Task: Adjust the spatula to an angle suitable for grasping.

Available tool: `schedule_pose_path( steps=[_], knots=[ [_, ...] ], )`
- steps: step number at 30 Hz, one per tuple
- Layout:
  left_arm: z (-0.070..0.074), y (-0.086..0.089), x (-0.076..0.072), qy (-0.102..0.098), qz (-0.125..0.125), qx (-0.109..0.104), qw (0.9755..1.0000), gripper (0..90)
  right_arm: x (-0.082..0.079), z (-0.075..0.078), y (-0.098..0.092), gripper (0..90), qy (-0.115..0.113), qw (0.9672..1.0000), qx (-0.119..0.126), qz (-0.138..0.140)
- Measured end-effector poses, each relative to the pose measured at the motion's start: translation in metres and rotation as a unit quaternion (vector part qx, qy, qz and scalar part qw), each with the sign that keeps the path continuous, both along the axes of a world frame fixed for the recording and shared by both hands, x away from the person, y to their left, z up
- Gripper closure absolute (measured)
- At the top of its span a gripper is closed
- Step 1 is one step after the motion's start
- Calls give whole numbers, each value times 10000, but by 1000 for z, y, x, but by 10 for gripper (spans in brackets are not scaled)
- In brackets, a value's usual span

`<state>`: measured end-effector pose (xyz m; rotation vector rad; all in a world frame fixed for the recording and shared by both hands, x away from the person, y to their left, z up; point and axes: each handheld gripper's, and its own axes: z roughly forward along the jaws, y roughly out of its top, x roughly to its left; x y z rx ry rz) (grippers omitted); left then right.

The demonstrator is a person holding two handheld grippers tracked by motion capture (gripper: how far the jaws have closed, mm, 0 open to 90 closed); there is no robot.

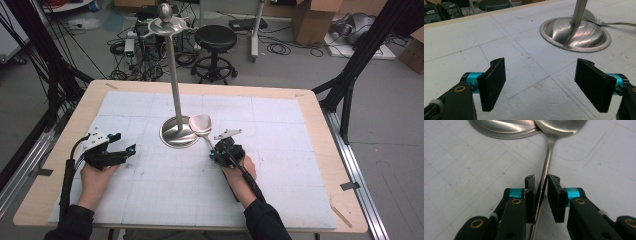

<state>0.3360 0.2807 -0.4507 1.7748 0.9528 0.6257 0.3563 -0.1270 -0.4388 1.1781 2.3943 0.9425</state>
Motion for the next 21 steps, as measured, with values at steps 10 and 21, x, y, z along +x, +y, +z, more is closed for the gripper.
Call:
schedule_pose_path(
  steps=[10,21],
  knots=[
    [0,0,0,-6,-14,25,10000,255,9,2,-14,843,180,9998,42,-56],
    [0,-1,0,-5,-3,50,10000,256,19,5,-16,837,362,9990,-166,198]
  ],
)
